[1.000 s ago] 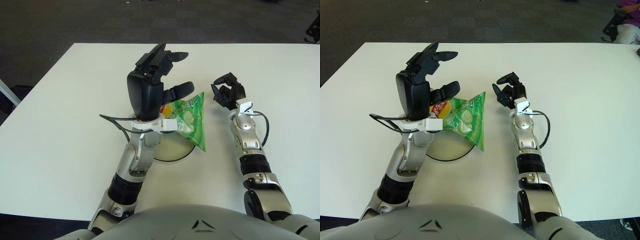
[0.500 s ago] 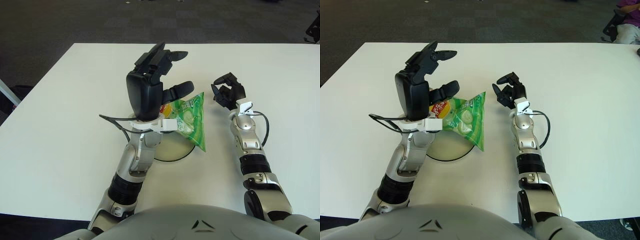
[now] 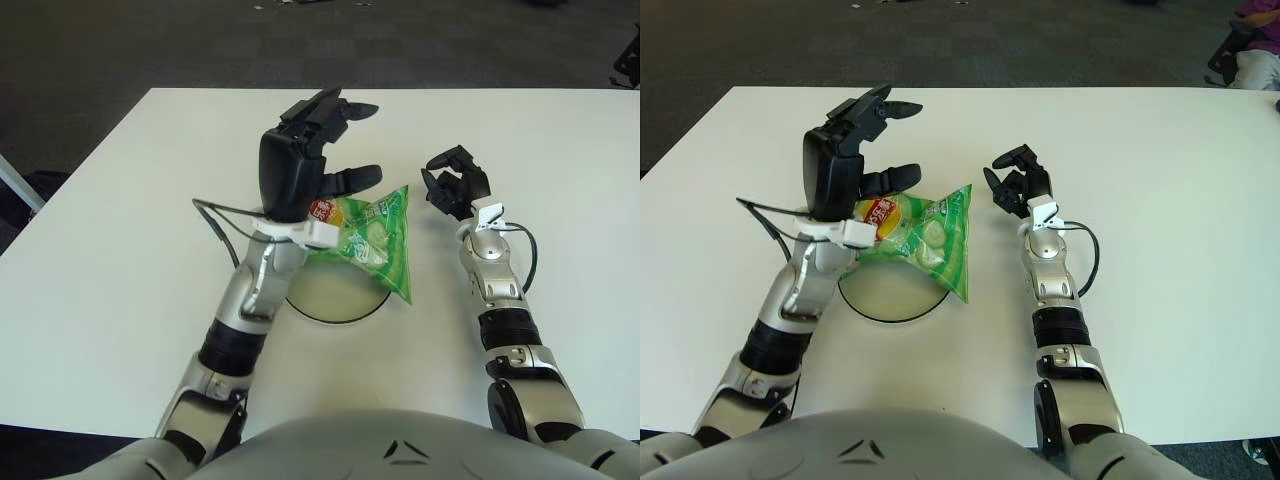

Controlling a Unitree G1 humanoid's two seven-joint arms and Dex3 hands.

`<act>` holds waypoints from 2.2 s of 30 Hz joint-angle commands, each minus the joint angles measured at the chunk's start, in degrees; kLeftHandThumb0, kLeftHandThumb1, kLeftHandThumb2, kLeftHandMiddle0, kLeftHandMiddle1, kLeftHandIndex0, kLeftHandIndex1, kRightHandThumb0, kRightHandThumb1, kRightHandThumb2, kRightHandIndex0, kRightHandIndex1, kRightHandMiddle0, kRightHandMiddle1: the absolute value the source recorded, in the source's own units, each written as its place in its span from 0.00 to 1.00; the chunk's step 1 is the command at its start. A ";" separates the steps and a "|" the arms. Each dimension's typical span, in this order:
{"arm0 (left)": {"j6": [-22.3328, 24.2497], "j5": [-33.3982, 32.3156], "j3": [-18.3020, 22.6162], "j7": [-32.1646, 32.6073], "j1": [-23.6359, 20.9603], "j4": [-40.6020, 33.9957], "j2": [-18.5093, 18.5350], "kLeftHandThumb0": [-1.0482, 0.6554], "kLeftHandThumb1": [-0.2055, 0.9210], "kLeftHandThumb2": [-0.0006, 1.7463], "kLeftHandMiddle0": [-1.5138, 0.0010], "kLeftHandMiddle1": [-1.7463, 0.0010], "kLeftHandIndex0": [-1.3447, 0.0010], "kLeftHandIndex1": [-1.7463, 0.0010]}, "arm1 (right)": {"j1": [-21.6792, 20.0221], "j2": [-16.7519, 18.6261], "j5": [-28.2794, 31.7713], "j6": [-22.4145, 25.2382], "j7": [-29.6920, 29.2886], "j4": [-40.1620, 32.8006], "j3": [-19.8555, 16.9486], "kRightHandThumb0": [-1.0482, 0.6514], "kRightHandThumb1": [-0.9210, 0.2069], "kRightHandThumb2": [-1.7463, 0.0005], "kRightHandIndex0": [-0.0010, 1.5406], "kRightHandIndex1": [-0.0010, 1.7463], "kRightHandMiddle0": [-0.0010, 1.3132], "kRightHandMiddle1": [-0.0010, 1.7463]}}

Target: Put the snack into the plate.

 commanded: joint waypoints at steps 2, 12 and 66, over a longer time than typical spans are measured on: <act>0.36 -54.55 23.76 -31.77 -11.33 26.91 -4.13 0.23 1.00 0.28 0.69 1.00 0.83 0.94 | -0.30 -0.64 -0.33 0.08 -0.37 -0.07 -0.32 0.40 0.06 0.74 0.49 1.00 0.32 0.89; -10.30 -43.57 21.22 -21.23 -15.94 34.90 -0.66 0.24 1.00 0.34 0.67 0.99 0.71 0.91 | -0.31 -0.71 -0.53 -0.47 -0.58 0.52 -0.31 0.40 0.06 0.75 0.49 1.00 0.32 0.89; -19.31 -43.45 23.07 -17.70 -2.41 39.60 0.78 0.35 1.00 0.33 0.48 0.63 0.60 0.39 | -0.22 -1.23 1.03 -0.78 -0.11 -0.16 -1.94 0.41 0.01 0.81 0.50 0.99 0.32 0.88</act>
